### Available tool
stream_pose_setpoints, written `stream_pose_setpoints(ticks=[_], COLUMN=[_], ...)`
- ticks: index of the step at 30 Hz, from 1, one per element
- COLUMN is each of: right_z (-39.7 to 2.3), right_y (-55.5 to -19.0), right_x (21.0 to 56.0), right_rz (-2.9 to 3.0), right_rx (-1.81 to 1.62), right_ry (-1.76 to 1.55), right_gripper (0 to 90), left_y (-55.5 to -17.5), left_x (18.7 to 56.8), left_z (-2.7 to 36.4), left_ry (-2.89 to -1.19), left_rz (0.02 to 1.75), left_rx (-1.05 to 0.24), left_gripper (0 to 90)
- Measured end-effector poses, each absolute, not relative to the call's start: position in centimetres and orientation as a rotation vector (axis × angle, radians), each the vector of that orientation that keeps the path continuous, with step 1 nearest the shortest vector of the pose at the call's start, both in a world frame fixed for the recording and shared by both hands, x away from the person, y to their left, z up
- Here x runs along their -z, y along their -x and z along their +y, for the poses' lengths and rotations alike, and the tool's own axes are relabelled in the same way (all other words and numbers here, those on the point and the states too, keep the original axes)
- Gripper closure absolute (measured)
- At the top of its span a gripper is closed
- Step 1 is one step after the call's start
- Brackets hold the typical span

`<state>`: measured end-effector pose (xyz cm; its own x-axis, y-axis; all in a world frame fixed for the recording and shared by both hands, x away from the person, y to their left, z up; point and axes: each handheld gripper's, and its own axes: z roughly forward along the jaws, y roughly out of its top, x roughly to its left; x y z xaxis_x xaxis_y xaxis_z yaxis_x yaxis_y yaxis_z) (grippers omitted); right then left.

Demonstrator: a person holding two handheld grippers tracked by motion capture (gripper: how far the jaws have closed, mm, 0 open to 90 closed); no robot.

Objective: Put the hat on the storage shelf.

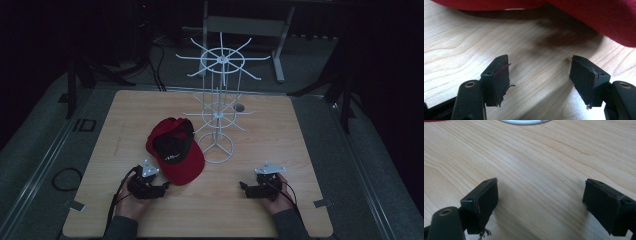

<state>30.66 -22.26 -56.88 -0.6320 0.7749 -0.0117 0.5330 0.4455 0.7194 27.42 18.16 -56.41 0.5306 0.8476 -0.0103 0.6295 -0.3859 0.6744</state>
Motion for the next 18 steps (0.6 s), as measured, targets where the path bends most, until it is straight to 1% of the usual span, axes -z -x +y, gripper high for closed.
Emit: stream_pose_setpoints(ticks=[1, 2, 6, 9, 10, 11, 14, 18], right_z=[-22.26, -22.26, -22.26, -22.26, -22.26, -22.26, -22.26, -22.26], right_y=[-30.66, -30.66, -30.66, -30.66, -30.67, -30.68, -30.68, -30.68], right_x=[56.88, 56.88, 56.88, 56.87, 56.88, 56.87, 56.87, 56.87], right_rz=[2.362, 2.362, 2.362, 2.362, 2.362, 2.363, 2.363, 2.363], right_rx=[-0.995, -0.995, -0.995, -0.995, -0.995, -0.995, -0.995, -0.995], right_ry=[-1.114, -1.115, -1.114, -1.114, -1.114, -1.113, -1.113, -1.113], right_gripper=[12.9, 12.9, 12.9, 12.9, 12.9, 12.9, 12.9, 12.9], left_y=[-27.40, -27.37, -27.28, -27.20, -27.16, -27.10, -26.92, -26.41], left_x=[56.40, 56.40, 56.42, 56.35, 56.27, 56.20, 56.10, 55.59], left_z=[18.18, 18.19, 18.23, 18.37, 18.44, 18.47, 18.32, 18.05], left_ry=[-2.147, -2.148, -2.142, -2.133, -2.137, -2.138, -2.137, -2.092], left_rz=[1.185, 1.176, 1.172, 1.185, 1.188, 1.195, 1.188, 1.147], left_rx=[-0.447, -0.446, -0.447, -0.447, -0.447, -0.446, -0.447, -0.461], left_gripper=[32.8, 35.0, 36.0, 43.0, 43.0, 48.3, 49.2, 49.4])
